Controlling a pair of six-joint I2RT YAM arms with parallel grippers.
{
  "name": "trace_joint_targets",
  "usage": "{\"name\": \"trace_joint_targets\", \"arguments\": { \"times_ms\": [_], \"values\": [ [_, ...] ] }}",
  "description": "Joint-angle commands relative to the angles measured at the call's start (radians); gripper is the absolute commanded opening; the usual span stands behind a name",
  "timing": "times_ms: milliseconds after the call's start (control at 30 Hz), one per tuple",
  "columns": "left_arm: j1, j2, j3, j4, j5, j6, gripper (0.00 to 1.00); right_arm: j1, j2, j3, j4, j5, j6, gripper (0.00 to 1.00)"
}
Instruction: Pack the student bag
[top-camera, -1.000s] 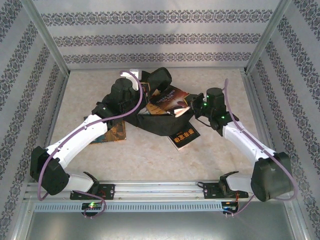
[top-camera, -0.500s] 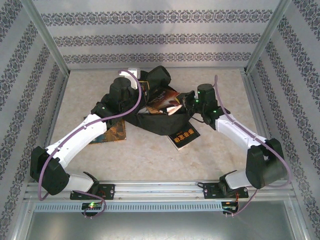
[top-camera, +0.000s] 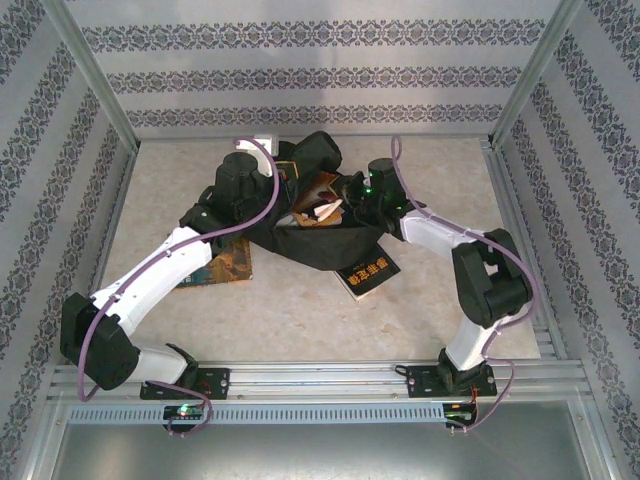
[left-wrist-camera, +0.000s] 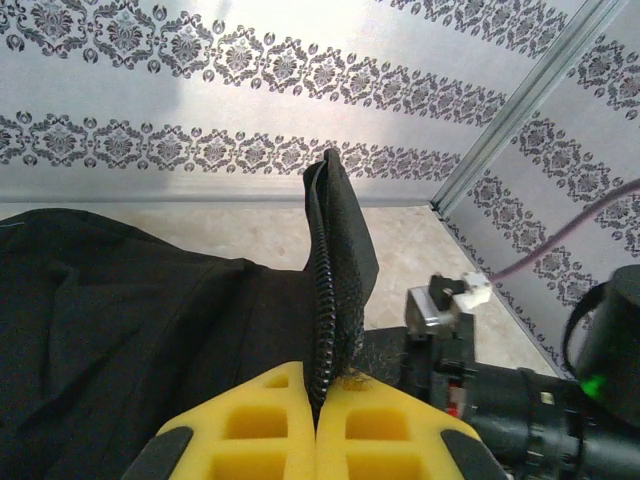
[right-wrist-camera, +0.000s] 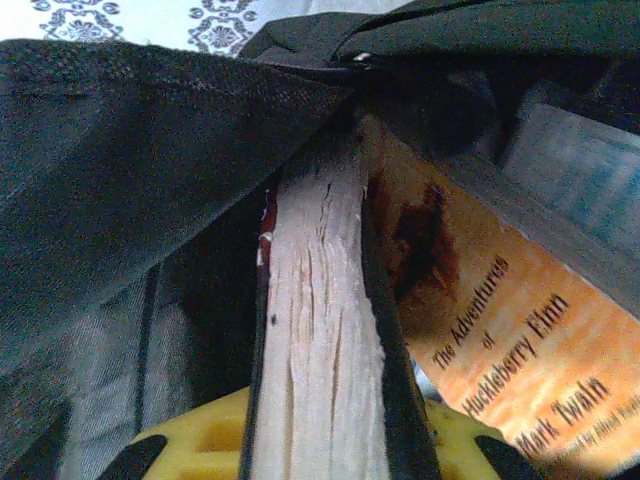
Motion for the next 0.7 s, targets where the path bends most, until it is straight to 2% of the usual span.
{"name": "trace_joint_targets", "arguments": {
  "times_ms": [0,100,167,267,367,400,533,667],
  "values": [
    [0.026,-0.013,0.037,0.176,0.055,-0.063,0.0,0.017,0.056,0.093,0.102,-0.015,-0.083,0.0],
    [0.041,0.003,0.031,0.181,0.096,-0.101,0.0,0.024,0.113,0.137,0.079,-0.016,-0.112,0.0],
    [0.051,0.012,0.023,0.187,0.114,-0.132,0.0,0.035,0.149,0.172,0.059,-0.014,-0.129,0.04],
    [0.063,0.02,0.003,0.21,0.112,-0.164,0.0,0.061,0.195,0.224,0.002,-0.006,-0.158,0.21],
    [0.079,0.031,-0.002,0.212,0.112,-0.19,0.0,0.084,0.187,0.226,-0.043,0.054,-0.204,0.47],
    [0.083,0.031,-0.004,0.213,0.113,-0.195,0.0,0.084,0.179,0.224,-0.054,0.056,-0.217,0.51],
    [0.095,0.038,-0.011,0.216,0.109,-0.209,0.0,0.069,0.105,0.205,-0.143,0.059,-0.285,0.6],
    [0.1,0.044,-0.016,0.219,0.102,-0.208,0.0,0.058,0.01,0.199,-0.305,0.063,-0.389,0.63]
  ]
}}
